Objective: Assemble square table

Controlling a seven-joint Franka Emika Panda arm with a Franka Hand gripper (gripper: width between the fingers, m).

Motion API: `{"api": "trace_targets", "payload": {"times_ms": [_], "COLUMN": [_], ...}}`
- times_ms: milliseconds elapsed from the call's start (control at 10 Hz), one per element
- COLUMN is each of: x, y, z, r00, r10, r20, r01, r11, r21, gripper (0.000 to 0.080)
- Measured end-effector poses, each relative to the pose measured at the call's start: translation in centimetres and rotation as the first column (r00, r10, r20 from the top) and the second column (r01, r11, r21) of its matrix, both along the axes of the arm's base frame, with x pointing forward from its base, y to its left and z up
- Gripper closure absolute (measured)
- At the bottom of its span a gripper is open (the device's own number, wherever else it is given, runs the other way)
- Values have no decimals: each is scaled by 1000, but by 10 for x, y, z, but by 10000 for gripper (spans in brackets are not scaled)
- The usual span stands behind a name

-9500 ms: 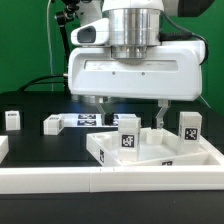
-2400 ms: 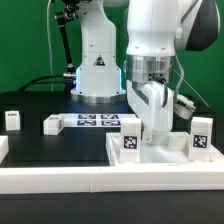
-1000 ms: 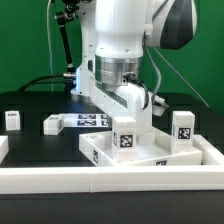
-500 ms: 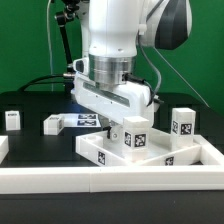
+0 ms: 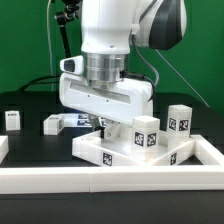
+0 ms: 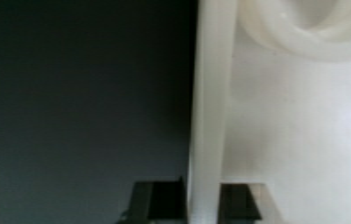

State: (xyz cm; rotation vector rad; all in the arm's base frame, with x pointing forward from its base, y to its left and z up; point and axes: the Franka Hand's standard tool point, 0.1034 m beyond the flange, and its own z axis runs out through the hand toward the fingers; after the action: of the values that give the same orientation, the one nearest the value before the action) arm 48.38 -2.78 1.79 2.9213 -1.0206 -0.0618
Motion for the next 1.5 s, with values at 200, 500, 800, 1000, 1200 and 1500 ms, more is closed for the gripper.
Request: {"api": "trace_targets", "payload": {"times_ms": [200,500,800,1000,1200,1500], "x": [1,1,3,4,4,4], "y": [-3,-6,-6,-6,-7,-11], "z": [0,0,1,1,1,1], "r00": [995,967,918,862,809,711], "r10": [102,254,396,506,587,702], "r20": [3,-2,-13,-27,-32,-47], "r01": [-102,-254,-396,-506,-587,-702], "r11": [995,967,918,863,810,712], "r21": [1,6,4,2,5,13], "gripper": [729,733,733,733,733,733]}}
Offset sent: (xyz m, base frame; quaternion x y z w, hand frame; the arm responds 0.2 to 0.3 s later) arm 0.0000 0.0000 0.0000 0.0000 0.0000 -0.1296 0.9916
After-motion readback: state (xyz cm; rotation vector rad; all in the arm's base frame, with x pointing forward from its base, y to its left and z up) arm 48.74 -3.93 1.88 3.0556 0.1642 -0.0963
